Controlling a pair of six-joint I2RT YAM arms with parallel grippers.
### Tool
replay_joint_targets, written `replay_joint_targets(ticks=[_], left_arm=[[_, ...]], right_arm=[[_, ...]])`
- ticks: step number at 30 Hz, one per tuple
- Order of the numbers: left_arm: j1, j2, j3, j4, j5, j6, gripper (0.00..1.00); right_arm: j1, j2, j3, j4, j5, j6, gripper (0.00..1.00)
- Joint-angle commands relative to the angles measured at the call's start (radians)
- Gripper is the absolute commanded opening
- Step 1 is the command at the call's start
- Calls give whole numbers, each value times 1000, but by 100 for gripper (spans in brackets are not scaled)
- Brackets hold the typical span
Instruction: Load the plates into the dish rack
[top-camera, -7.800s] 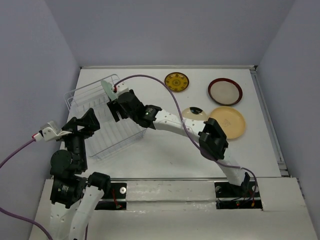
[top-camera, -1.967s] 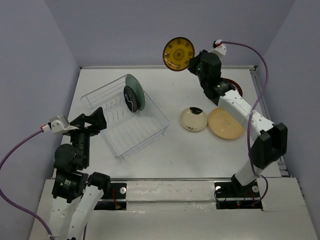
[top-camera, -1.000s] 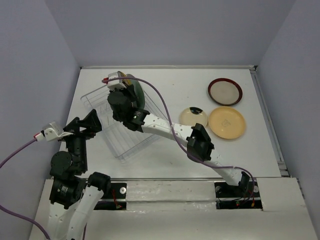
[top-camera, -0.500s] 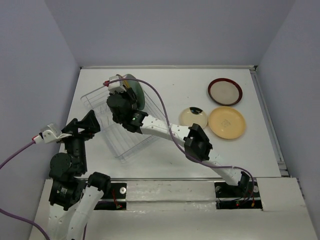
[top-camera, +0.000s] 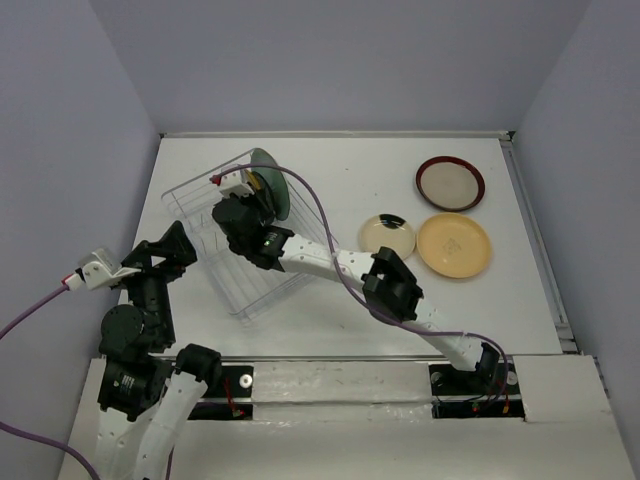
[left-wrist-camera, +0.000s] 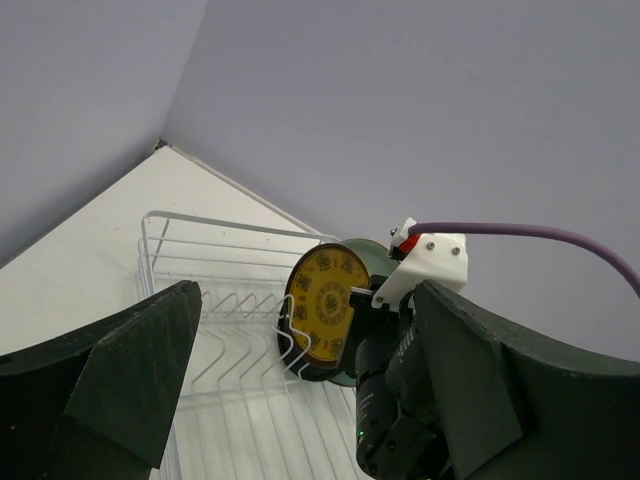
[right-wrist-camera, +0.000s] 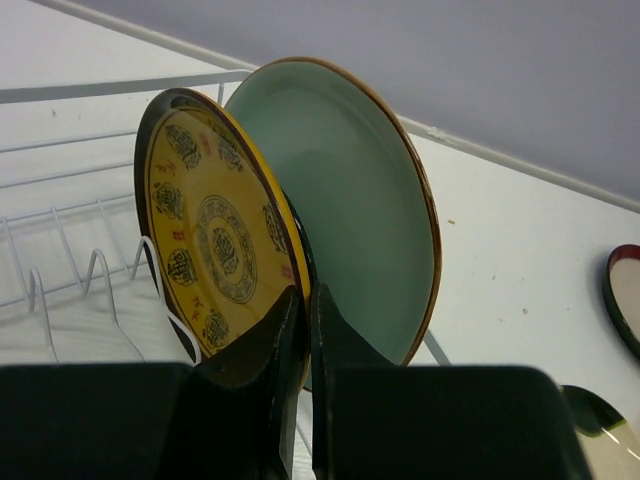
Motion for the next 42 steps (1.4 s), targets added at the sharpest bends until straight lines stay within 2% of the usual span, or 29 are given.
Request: replay_joint_targets(ticks=[1,2,3,6,8,9,12,15,17,19,20,21,23,24,26,27,31,35,36,41,42], left_arm=[[5,-4,16,42,-17,3,99],[5,-4,14,42,-15,3,99],[5,-3,14,43,-12,3,99],[5,3,13,46,-3,6,99],[5,10,13,51,5,7,99],[5,13,11,51,8,9,99],[5,16,10,53,15,12,99],[5,23,7,54,29,15,99],[3,25,4,57,40,18,99],[2,26,1,68,60,20,99],[2,27,-1,68,67,21,99],[2,28,-3,74,84,23,99],[0,25,-7,77,101,23,99],[0,27,-7,82,115,24,99],[0,33,-9,85,124,26,99],[0,34,-10,86,132,24,99],[0,46,-12,89,144,23,99],[2,59,-13,91,157,23,99],[3,60,-13,92,157,23,99],[5,63,-13,92,156,24,99],[5,63,-13,92,160,24,99]], right_arm=[[5,-27,-17,31,-9,67,7],[5,-28,-20,28,-9,73,7],[5,-30,-21,25,-11,76,20],[5,-68,-26,10,-35,93,51],[5,-114,-47,-16,-87,120,56],[5,-170,-76,-18,-112,157,57],[-6,-269,-122,-171,-259,276,59],[-35,-469,-337,-210,-419,442,59],[-78,-653,-496,-210,-485,511,59],[-136,-835,-843,-210,-563,619,59],[-161,-896,-845,-210,-583,652,59],[-187,-954,-1021,-211,-629,732,59],[-282,-1077,-1199,-210,-681,824,58],[-308,-1198,-1362,-208,-713,862,58],[-374,-1324,-1507,-208,-721,964,57],[-396,-1448,-1628,-208,-732,1023,57],[-500,-1663,-1780,-282,-692,1100,58],[-658,-1736,-1836,-316,-749,1113,59],[-714,-1717,-1842,-308,-811,1117,59],[-730,-1596,-1867,-184,-911,1113,59],[-730,-1579,-1876,-150,-969,1092,58]])
